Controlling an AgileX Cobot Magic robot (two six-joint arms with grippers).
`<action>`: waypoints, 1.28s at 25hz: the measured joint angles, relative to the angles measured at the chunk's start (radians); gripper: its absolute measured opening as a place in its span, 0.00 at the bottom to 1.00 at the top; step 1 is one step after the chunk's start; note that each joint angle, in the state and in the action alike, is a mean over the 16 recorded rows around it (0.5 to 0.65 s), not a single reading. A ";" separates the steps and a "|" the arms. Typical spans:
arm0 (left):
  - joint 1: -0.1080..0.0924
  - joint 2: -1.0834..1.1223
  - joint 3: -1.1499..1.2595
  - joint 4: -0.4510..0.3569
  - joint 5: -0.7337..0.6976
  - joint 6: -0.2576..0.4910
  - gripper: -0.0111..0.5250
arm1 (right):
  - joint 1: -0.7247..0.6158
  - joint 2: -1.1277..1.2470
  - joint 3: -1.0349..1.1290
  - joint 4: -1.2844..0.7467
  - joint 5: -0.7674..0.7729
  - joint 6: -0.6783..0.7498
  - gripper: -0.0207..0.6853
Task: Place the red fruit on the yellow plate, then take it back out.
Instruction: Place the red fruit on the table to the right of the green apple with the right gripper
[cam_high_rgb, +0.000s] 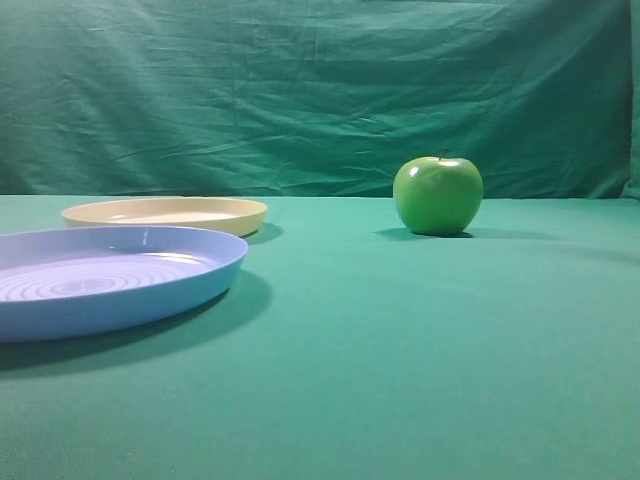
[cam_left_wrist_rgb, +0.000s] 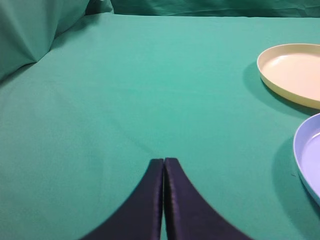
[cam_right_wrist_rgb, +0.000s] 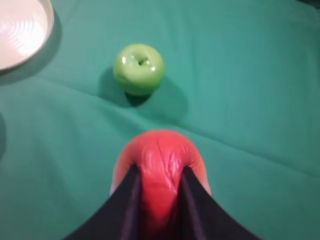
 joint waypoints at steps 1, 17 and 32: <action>0.000 0.000 0.000 0.000 0.000 0.000 0.02 | -0.019 -0.027 0.058 0.003 -0.026 0.008 0.23; 0.000 0.000 0.000 0.000 0.000 0.000 0.02 | -0.142 0.019 0.592 0.061 -0.502 0.040 0.23; 0.000 0.000 0.000 0.000 0.000 0.000 0.02 | -0.142 0.206 0.600 0.042 -0.600 0.042 0.68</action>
